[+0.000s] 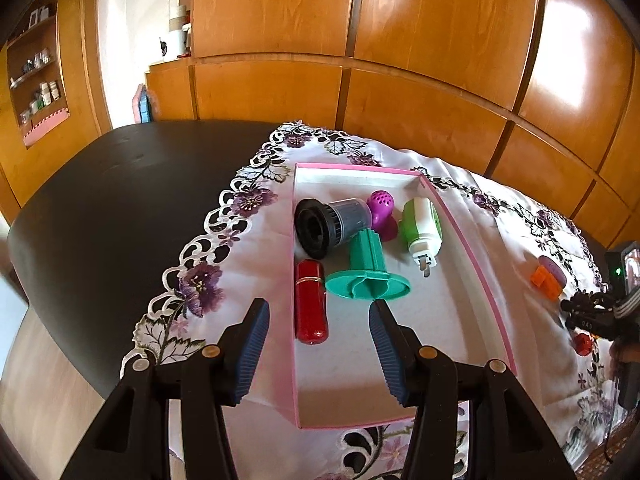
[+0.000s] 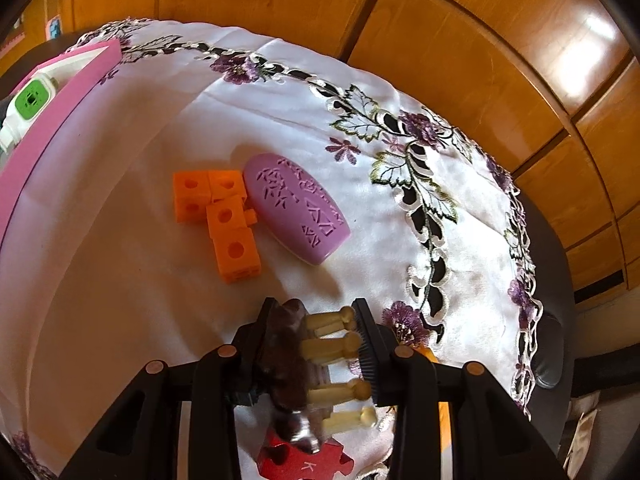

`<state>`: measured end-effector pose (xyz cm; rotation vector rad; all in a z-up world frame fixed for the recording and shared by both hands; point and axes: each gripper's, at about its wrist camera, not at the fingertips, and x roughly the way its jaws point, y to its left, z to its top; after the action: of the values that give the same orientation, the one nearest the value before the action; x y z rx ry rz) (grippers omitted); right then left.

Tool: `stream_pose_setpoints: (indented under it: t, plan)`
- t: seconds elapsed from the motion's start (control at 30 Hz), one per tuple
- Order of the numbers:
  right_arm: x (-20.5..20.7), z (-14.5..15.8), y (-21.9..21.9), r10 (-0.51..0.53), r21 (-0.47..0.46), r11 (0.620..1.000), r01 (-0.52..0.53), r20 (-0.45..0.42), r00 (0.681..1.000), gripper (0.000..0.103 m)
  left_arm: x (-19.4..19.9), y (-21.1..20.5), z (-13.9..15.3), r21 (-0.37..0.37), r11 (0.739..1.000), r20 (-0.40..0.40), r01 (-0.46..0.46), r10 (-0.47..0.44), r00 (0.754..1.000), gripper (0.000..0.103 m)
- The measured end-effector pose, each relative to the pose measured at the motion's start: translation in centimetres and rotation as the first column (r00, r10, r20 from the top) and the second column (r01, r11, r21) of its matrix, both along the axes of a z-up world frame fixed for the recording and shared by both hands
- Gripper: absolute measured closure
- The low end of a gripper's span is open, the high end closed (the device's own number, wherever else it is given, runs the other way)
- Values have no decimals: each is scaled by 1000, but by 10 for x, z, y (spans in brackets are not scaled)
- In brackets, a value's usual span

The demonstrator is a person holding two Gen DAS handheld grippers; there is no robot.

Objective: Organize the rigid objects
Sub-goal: 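Carry the brown pegged toy toward the pink tray with the right tool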

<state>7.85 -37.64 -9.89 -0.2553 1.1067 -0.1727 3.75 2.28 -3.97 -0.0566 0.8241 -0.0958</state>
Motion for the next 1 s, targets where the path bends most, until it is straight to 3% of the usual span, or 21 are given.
stream_pose_setpoints:
  t: [0.5, 0.73, 1.0]
  plan:
    - [-9, 50, 26, -30, 166, 986, 6, 143, 989, 68, -6, 13, -4, -25, 1000, -5, -16, 16, 1000, 50]
    - [-16, 64, 67, 44, 257, 962, -92, 187, 981, 68, -8, 15, -6, -29, 999, -9, -21, 20, 1000, 50]
    - [-22, 70, 138, 189, 356, 897, -262, 225, 956, 68, -10, 21, -11, -28, 999, -25, -31, 30, 999, 50]
